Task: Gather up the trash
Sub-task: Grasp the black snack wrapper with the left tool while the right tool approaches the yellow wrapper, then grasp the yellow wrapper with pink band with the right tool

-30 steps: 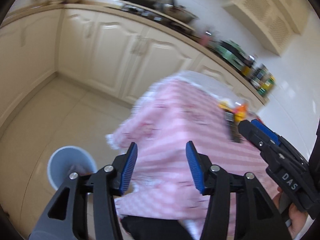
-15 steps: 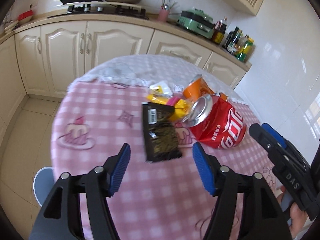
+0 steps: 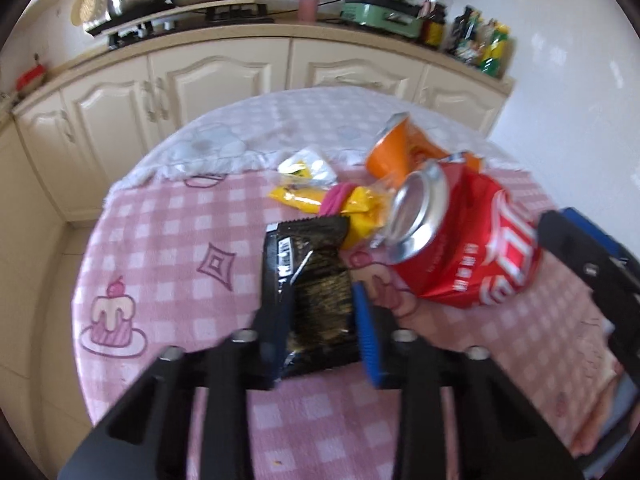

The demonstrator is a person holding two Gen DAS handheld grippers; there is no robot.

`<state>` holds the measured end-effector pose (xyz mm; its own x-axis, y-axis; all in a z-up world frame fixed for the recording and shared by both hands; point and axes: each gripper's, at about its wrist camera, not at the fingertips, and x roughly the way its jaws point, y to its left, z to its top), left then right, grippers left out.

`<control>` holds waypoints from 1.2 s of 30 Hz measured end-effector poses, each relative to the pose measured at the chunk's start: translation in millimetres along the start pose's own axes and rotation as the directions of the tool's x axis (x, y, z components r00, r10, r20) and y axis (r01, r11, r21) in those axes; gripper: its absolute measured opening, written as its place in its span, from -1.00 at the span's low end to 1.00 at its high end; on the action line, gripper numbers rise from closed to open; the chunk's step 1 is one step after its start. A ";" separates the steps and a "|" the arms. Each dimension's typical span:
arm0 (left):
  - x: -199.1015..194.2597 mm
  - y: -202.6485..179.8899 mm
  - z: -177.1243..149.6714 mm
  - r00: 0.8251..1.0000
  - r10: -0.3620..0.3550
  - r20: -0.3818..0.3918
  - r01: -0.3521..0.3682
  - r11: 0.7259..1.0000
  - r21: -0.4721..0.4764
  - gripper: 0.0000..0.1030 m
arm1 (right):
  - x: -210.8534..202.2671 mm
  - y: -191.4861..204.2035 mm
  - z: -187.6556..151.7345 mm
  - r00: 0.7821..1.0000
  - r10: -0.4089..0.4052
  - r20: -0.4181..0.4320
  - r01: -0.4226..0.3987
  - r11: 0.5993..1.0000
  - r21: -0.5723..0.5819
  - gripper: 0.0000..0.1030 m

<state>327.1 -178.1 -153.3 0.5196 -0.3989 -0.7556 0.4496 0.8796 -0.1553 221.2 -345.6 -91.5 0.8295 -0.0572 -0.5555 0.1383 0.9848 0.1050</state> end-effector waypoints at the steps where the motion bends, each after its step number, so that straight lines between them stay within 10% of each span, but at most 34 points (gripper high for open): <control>1: -4.0 1.9 -0.5 1.000 -0.010 0.012 0.010 1.000 0.000 -0.67 | 0.6 3.5 1.9 1.000 0.000 -0.002 0.000 1.000 -0.013 0.15; 16: -49.3 74.7 -14.9 0.990 -0.061 0.129 0.081 0.985 -0.153 -0.90 | 52.1 98.6 21.6 0.985 0.044 -0.167 -0.089 0.958 -0.273 0.15; 24: -57.7 98.2 -19.2 0.981 -0.096 0.171 0.129 0.971 -0.199 -0.91 | 66.8 134.6 27.0 0.992 -0.077 -0.104 0.021 0.890 -0.455 0.15; 36: -61.5 103.9 -21.6 0.977 -0.098 0.188 0.137 0.969 -0.204 -0.92 | 115.7 137.7 14.2 0.955 -0.159 -0.252 0.011 0.864 -0.504 0.04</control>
<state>326.1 -56.6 -136.7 0.6005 -0.5250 -0.6031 0.3589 0.8510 -0.3834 343.9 -218.9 -129.7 0.6336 -0.1699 -0.7548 -0.1439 0.9327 -0.3307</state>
